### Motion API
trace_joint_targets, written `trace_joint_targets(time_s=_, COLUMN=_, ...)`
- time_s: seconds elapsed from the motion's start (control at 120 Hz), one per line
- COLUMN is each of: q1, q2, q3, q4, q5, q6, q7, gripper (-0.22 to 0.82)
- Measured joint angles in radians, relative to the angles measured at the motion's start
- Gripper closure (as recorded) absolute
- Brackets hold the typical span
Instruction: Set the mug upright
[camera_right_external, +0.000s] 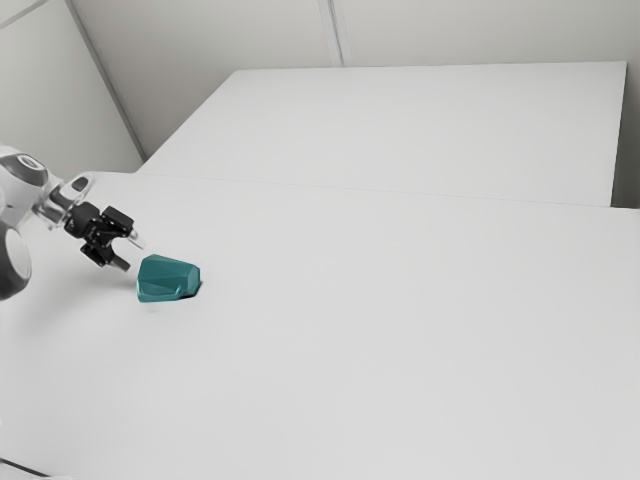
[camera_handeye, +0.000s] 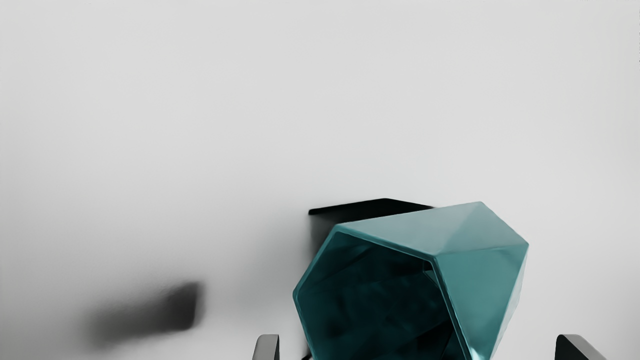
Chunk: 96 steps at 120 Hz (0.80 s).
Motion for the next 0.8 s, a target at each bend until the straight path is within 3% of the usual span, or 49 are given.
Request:
trace_joint_targets(time_s=0.283, q1=-0.002, q2=0.011, q3=-0.011, q4=0.022, q5=-0.047, q6=-0.002, q7=0.032, gripper=0.00)
trace_joint_targets(time_s=0.8, q1=-0.001, q2=0.008, q3=-0.012, q4=-0.041, q5=-0.099, q6=-0.155, q7=0.055, gripper=0.00)
